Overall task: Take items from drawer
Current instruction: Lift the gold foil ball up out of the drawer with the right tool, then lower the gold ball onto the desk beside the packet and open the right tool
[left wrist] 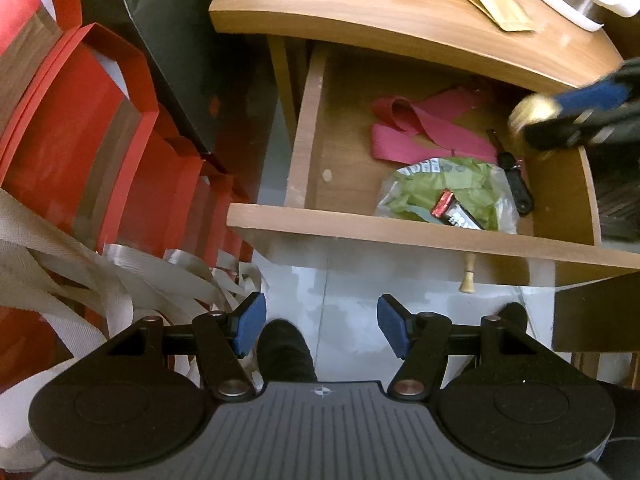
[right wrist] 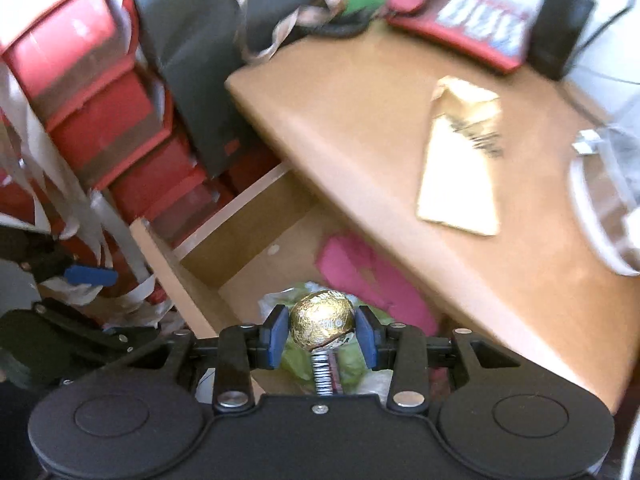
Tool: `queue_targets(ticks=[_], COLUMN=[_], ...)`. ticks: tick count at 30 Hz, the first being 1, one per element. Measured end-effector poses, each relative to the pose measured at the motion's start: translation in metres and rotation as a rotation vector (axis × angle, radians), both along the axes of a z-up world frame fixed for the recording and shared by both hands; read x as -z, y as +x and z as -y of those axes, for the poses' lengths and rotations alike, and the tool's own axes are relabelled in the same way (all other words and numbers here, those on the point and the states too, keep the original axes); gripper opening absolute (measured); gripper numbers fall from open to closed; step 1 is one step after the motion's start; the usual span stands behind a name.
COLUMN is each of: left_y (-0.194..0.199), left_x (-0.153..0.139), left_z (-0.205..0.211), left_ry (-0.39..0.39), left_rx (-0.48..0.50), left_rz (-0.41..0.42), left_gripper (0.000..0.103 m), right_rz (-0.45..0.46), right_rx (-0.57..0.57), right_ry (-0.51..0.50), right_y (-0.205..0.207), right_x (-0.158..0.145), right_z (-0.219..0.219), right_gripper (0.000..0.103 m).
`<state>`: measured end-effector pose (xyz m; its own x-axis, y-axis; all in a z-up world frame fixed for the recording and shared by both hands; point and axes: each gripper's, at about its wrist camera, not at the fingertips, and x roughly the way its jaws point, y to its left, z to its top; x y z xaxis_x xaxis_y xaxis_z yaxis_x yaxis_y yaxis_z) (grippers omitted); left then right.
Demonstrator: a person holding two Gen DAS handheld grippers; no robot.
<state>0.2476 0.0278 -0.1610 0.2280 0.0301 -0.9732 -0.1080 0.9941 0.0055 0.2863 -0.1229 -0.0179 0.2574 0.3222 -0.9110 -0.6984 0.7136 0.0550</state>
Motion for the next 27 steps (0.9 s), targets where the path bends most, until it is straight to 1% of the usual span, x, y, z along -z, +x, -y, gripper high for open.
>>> queue_targets(ticks=[1,4,8,11,13,16,19,20,25,27], left_y=[0.0,-0.001,-0.012,-0.013,-0.011,-0.013,-0.012,-0.013,-0.009,-0.006], left_x=[0.002,0.002,0.001,0.002,0.002,-0.006,-0.004,-0.008,0.005,0.006], left_z=[0.0,0.005,0.003,0.004,0.008,0.006,0.003,0.002,0.0,0.0], left_ry=[0.0,0.002,0.004,0.004,0.005,0.006,0.004,0.004,0.005,0.006], left_rx=[0.002,0.006,0.007,0.008,0.007,0.005,0.003,0.002,-0.009,-0.012], left_rz=[0.002,0.007,0.009,0.01,0.011,0.01,0.007,0.006,-0.004,-0.009], left_gripper=[0.066,0.066,0.066,0.065,0.065,0.065,0.065,0.065,0.065,0.065], right_rz=[0.019,0.084,0.178,0.224,0.244,0.274,0.275,0.276,0.289,0.292], right_rx=[0.017,0.096,0.233,0.347,0.424,0.515,0.595,0.611,0.656,0.662], right_ry=[0.003,0.013,0.03,0.06,0.093,0.13,0.166,0.17,0.179,0.178], right_y=[0.005,0.012,0.037,0.057,0.071,0.092,0.107,0.111,0.122,0.126], right_x=[-0.01,0.002,-0.009,-0.003,-0.002,0.002,0.011,0.014,0.022,0.025], right_z=[0.004,-0.003,0.011,0.006,0.006,0.007,0.008,0.009,0.015,0.014], right_gripper=[0.035,0.035,0.035,0.035,0.035,0.035,0.035,0.035,0.035,0.036])
